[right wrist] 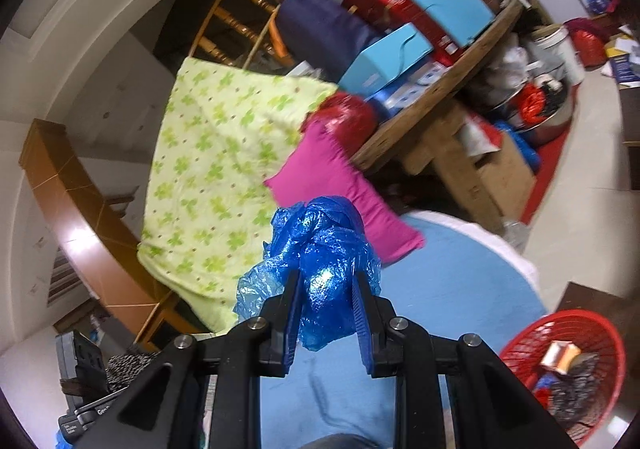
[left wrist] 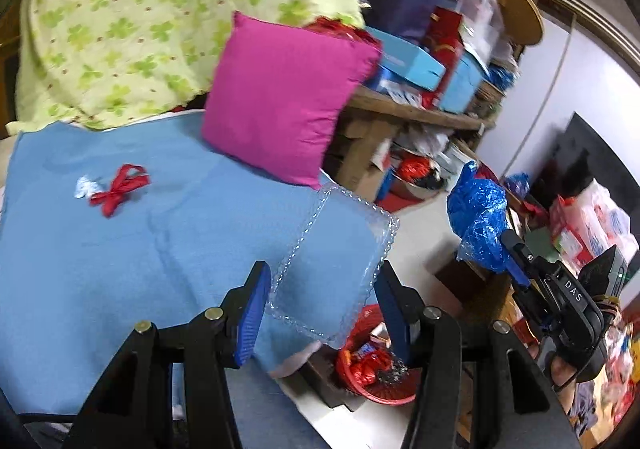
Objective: Collect trash
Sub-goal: 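Carry the clear tray and blue bag to the red basket and release both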
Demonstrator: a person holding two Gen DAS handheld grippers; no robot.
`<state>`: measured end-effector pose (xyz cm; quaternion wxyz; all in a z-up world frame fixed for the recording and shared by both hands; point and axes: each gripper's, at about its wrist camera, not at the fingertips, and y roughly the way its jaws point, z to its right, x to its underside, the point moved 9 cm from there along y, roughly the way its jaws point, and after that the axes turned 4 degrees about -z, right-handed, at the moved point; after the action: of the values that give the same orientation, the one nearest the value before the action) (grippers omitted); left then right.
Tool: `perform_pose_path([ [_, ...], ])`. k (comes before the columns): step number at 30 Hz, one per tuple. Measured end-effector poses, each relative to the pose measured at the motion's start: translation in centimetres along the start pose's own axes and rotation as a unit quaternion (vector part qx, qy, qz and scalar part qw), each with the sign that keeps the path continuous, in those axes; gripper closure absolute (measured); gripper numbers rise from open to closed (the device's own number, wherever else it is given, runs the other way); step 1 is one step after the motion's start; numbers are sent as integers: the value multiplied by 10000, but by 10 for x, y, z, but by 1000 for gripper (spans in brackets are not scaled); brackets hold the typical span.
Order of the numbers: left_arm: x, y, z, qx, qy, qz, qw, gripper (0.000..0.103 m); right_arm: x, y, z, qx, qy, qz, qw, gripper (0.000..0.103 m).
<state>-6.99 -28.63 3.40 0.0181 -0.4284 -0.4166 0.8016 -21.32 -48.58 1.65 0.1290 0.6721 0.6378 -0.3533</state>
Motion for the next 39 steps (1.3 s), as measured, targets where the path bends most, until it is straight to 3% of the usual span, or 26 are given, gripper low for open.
perform_pose_path([
  [6,15,32,36,199,242,-326,9990,48,-2,-20,38,604,-125,-77,9981,77],
  [18,53,101,86,510,536,-1101,9912,48,20,-42,119,1278,296,-313,9909,77],
  [28,80,152,104,560,733,-1765,9800,48,42,-34,172,1613,706,-644,9823,77],
  [33,93,180,113,785,742,-2213,9692,48,58,-31,186,1716,785,-817,9786,76],
  [39,104,203,118,751,759,-2456,9635,48,67,-29,197,1841,870,-881,9751,76],
])
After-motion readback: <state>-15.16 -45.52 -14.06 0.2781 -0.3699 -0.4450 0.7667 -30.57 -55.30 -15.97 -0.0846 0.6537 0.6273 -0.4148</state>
